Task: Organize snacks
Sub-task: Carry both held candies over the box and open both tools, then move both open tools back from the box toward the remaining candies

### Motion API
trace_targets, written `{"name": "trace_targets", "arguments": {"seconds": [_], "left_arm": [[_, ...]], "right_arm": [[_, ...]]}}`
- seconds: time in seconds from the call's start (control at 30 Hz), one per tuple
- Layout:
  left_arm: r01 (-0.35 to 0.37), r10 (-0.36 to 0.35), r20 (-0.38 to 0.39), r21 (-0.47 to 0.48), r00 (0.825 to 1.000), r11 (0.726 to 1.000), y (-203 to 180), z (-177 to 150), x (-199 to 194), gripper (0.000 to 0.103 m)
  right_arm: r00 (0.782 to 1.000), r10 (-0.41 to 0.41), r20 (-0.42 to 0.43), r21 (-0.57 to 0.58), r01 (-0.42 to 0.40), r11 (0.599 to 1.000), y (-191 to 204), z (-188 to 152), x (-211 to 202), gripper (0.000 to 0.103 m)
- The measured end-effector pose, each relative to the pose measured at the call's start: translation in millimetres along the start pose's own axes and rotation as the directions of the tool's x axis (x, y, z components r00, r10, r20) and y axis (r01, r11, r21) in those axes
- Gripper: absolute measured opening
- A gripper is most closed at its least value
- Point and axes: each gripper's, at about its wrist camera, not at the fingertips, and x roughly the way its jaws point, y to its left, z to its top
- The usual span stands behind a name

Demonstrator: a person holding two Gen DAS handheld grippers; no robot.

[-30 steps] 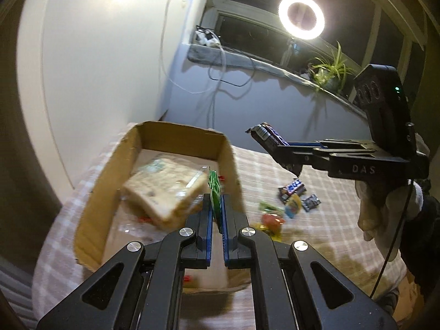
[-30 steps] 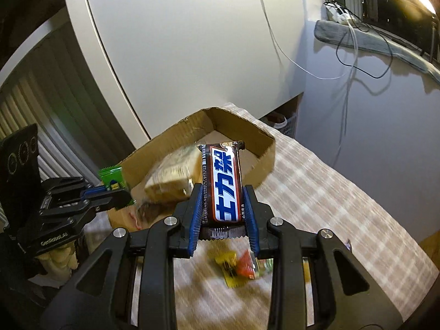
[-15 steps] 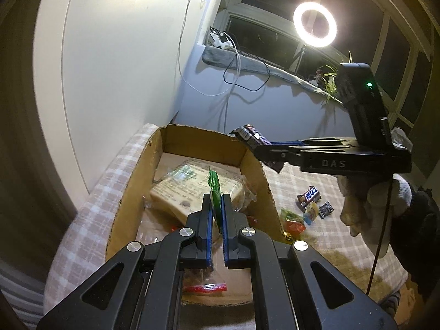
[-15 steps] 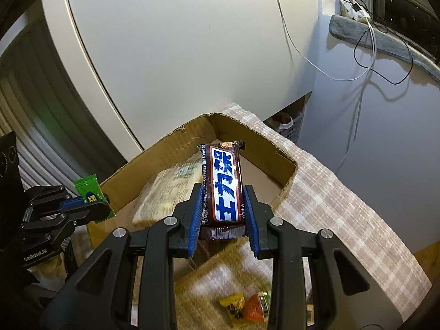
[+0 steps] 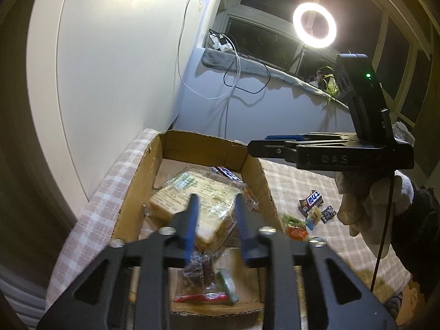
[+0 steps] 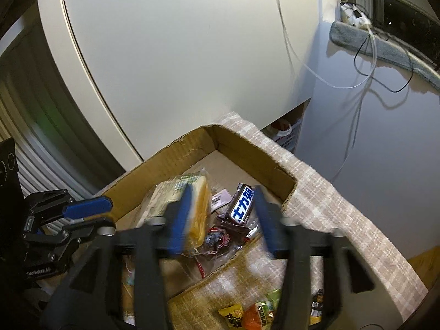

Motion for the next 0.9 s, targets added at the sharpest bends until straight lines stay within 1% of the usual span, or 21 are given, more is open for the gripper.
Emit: {"name": "trace_targets", "arguments": {"seconds": [0.03,0.1,0.17,0.2,0.33,0.5,0.6,0.67,0.9], "left_arm": [[0.002,-0.002,0.002,-0.001,1.000,1.000,-0.1,0.4,-0.4,0.031],[0.004,-0.004,0.003,-0.001,1.000,1.000,-0.3,0.8,-0.3,0.031],[0.003,-0.003,0.000,0.003,1.000,1.000,-1.6,0.9,0.2,0.036],[0.006,-0.006,0.000,0.005,1.000,1.000,-2.7,0.9,0.1,0.038],[0.013,-0.013,0.000,0.012,1.000,1.000,-7.5,1.0,-0.6,0.038],[0.030,-0.030,-0.003,0.021,1.000,0.999,-16.4,0.9,-0.7,0.039],[0.047,-0.047,-0.009,0.029,0.999,0.998,-24.6,-0.3,0.2,0.039],[0.059,-0.058,-0.014,0.039,0.998,0.998,-32.3,-1.4,1.3,0.039],[0.110,-0.108,-0.034,0.070,0.994,0.991,-62.5,-6.1,7.9,0.039]], "right_arm": [[1.000,0.001,0.009,0.000,-0.001,1.000,0.0,0.1,-2.8,0.074],[1.000,-0.003,0.017,0.005,0.002,1.000,-0.9,0.2,-6.3,0.082],[1.000,-0.013,0.022,0.005,0.013,1.000,-1.6,0.0,-8.8,0.086],[1.000,-0.017,0.022,0.004,0.017,1.000,-1.9,-0.2,-9.8,0.086],[0.999,-0.044,0.022,-0.001,0.044,0.999,-4.7,-3.6,-17.0,0.088],[0.996,-0.078,0.035,0.008,0.077,0.997,-13.2,-12.2,-32.9,0.095],[0.995,-0.089,0.042,0.022,0.088,0.996,-24.5,-18.8,-46.1,0.095],[0.993,-0.113,0.044,0.033,0.111,0.993,-33.9,-25.5,-55.4,0.095],[0.989,-0.149,0.018,0.074,0.148,0.986,-63.2,-52.7,-78.9,0.095]]}}
